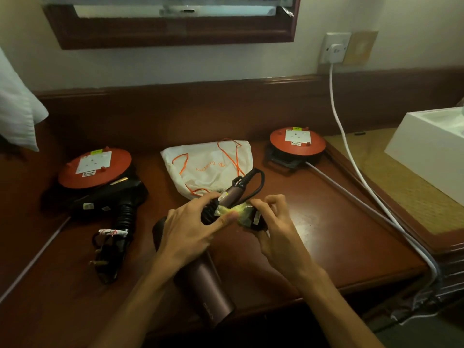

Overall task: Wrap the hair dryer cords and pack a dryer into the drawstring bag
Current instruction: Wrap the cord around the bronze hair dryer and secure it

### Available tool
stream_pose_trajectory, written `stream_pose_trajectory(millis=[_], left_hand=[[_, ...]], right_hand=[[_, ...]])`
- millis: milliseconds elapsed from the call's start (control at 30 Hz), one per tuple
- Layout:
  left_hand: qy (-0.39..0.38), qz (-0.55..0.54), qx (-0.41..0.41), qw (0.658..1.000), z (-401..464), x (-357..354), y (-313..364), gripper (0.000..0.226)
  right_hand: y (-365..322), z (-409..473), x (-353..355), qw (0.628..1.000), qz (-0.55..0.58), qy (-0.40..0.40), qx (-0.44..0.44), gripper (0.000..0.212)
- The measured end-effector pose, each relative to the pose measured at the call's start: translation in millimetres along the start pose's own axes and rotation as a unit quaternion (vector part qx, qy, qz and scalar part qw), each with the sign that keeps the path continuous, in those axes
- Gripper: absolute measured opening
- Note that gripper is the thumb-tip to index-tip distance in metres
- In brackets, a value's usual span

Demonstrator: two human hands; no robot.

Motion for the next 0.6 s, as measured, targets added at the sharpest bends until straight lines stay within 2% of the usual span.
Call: stream_pose_trajectory(millis=[100,167,233,300,367,433,467,500,533,600], left_hand=[[0.021,-0.011,-0.004,1.0,-2.8,-1.4,4.8,0.083],[0.044,-0.028,0.002,0.999,-3.3,-0.4,8.0,0.078],[0.063,-0.037,0.009,0.997,-2.7,0.4,9.7,0.074],[0.08,-0.033,0.007,0.996,-3.3,1.7,10.0,0.071],[0.094,-0.028,-0.003,0.995,-4.6,3.1,10.3,0.07],[0.102,-0.03,-0.009,0.994,-5.5,4.3,9.5,0.071],[0.102,-0.03,-0.012,0.994,-5.5,4.1,9.5,0.071],[0.101,-0.031,-0.016,0.994,-5.5,3.6,10.8,0.071],[0.098,-0.037,-0.018,0.994,-5.3,2.2,12.0,0.07],[0.097,-0.052,-0.019,0.994,-5.1,-0.3,14.3,0.071]], right_hand=[[3.2,-0.8,7.7,0.997,-0.039,0.05,0.046,0.06],[2.6,-1.1,7.6,0.995,-0.058,0.069,0.041,0.06],[-0.3,-1.9,4.5,0.996,-0.053,0.073,-0.021,0.056],[-0.2,-5.3,4.6,0.987,-0.007,0.047,-0.154,0.05],[5.9,-8.5,4.7,0.945,0.08,-0.038,-0.314,0.045],[7.9,-8.0,4.3,0.839,0.274,-0.097,-0.46,0.043],[6.6,-5.2,4.1,0.782,0.351,-0.099,-0.506,0.046],[6.6,-1.8,2.4,0.743,0.392,-0.089,-0.534,0.049],[7.9,1.9,-0.8,0.728,0.4,-0.073,-0.552,0.051],[9.9,10.8,-9.6,0.741,0.377,-0.026,-0.556,0.047]])
Point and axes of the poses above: each hand's wrist, its own z-axis towards the middle knuckle, its own x-axis out of the back of the hand, y = z × x, the point moved 6 cm from there along z, towards the middle knuckle, and after that the axes turned 13 degrees about y, right-handed, at the moved point
